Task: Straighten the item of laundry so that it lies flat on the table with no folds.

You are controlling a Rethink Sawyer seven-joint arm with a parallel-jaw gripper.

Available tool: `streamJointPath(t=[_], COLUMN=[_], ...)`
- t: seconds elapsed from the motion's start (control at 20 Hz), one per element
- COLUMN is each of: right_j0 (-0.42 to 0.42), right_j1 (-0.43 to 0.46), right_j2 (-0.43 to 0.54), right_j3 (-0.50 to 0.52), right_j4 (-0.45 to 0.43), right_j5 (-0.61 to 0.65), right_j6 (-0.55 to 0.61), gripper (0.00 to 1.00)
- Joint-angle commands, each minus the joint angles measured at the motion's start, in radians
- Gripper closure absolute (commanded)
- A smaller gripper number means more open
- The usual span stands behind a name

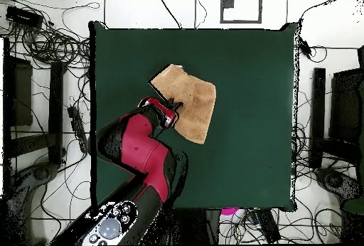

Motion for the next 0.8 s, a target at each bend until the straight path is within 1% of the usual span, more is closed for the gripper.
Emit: streamJointPath(t=[0.05,0.15,0.2,0.25,0.3,0.45,0.55,0.65,0.7,0.8], right_j0=[0.044,0.046,0.037,0.061,0.069,0.122,0.144,0.153,0.158,0.177], right_j1=[0.061,0.069,0.063,0.094,0.095,0.158,0.183,0.196,0.202,0.219], right_j2=[0.08,0.135,0.169,0.13,0.131,0.041,0.002,-0.019,-0.027,-0.058], right_j3=[-0.029,-0.002,0.015,0.007,0.016,-0.018,-0.039,-0.058,-0.064,-0.074], right_j4=[0.166,0.207,0.21,0.236,0.258,0.308,0.322,0.325,0.332,0.346], right_j5=[-0.066,-0.155,-0.192,-0.167,-0.162,-0.056,0.013,0.061,0.065,0.128], right_j6=[0.384,0.419,0.429,0.42,0.409,0.425,0.444,0.463,0.473,0.539], gripper=[1.0,1.0,1.0,1.0,0.0,0.0,0.0,0.0,0.0,0.0])
